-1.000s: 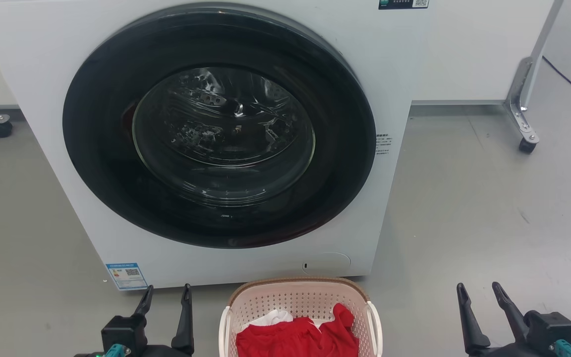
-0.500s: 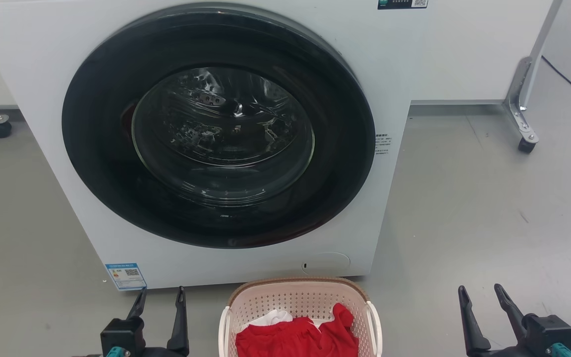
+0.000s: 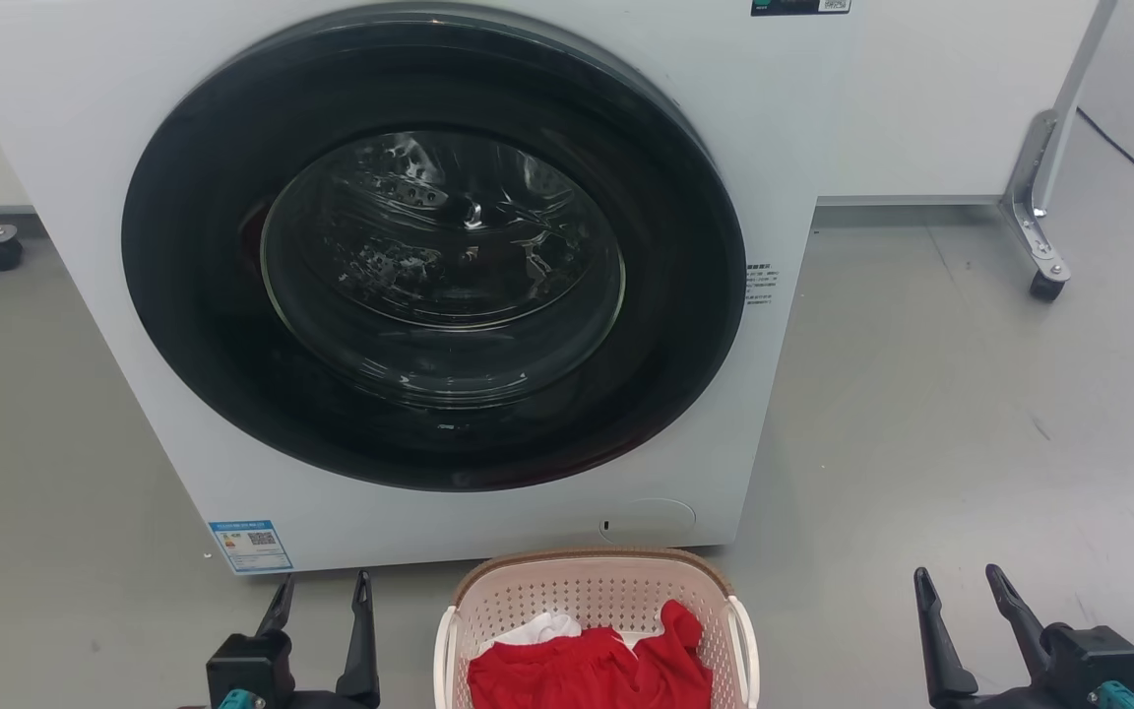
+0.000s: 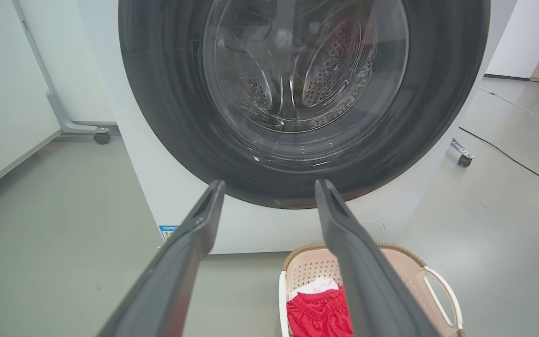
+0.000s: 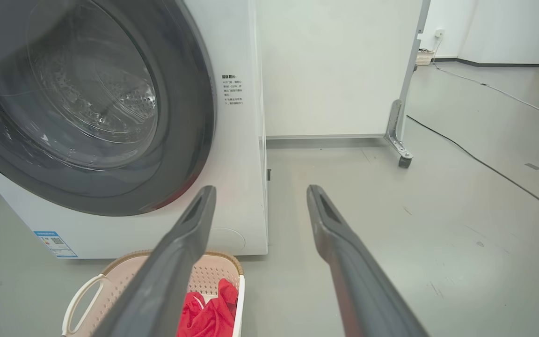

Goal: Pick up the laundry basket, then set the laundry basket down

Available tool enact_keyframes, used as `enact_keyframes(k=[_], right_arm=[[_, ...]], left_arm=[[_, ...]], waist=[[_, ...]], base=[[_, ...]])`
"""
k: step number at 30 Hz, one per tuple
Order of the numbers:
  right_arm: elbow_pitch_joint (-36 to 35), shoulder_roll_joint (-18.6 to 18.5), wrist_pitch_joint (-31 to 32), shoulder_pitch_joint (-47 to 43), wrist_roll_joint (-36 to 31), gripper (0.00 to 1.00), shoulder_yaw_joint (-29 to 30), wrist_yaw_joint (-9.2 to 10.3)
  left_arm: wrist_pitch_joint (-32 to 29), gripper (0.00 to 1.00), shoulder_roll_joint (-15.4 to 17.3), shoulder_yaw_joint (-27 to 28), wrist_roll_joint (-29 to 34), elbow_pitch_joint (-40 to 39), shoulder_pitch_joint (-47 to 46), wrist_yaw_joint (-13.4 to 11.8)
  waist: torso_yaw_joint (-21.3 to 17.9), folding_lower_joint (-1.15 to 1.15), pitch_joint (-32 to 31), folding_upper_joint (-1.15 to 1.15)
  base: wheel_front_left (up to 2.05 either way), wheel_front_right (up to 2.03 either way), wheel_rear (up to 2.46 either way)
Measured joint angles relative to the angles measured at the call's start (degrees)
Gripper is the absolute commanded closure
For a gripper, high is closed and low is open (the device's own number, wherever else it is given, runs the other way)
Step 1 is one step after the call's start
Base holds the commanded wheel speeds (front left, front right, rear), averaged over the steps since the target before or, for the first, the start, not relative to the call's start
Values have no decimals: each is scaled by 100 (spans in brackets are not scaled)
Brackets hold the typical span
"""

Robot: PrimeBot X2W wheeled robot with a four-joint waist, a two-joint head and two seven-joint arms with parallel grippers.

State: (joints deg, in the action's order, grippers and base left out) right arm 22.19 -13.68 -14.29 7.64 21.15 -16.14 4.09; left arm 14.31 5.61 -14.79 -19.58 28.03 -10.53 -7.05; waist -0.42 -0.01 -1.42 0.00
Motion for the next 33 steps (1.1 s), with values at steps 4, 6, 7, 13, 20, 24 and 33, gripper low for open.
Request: enact_keyframes(k=[4, 6, 7, 13, 20, 24, 33], right_arm=[[24, 5, 0, -1, 0, 0, 10, -1], [57, 18, 0, 1, 7, 0, 11, -5], [91, 26, 0, 1, 9, 0, 11, -7], [253, 51, 0, 4, 30, 0, 3, -52], [371, 120, 11, 197, 53, 0, -55, -83], [478, 143, 66, 389, 54, 0, -81, -111], [934, 227, 272, 979, 71, 0, -88, -166]], left_arm=[[-1, 0, -23, 12, 1, 13, 0, 0], [0, 0, -23, 21, 1, 43, 0, 0], [0, 0, -23, 24, 1, 58, 0, 0], [0, 0, -45, -1, 1, 196, -3, 0], [-1, 0, -96, -52, 1, 412, -164, 0], [-10, 0, -127, -90, 0, 602, -332, 9], [-222, 0, -214, -176, -53, 1092, -897, 107]], waist=[[2, 0, 13, 0], [2, 0, 24, 0], [2, 0, 31, 0], [-1, 0, 93, 0], [-14, 1, 321, 0], [-36, 1, 519, 1], [-95, 2, 1071, 1]], base=[[0, 0, 0], [0, 0, 0], [0, 0, 0], [0, 0, 0], [0, 0, 0], [0, 0, 0], [0, 0, 0]])
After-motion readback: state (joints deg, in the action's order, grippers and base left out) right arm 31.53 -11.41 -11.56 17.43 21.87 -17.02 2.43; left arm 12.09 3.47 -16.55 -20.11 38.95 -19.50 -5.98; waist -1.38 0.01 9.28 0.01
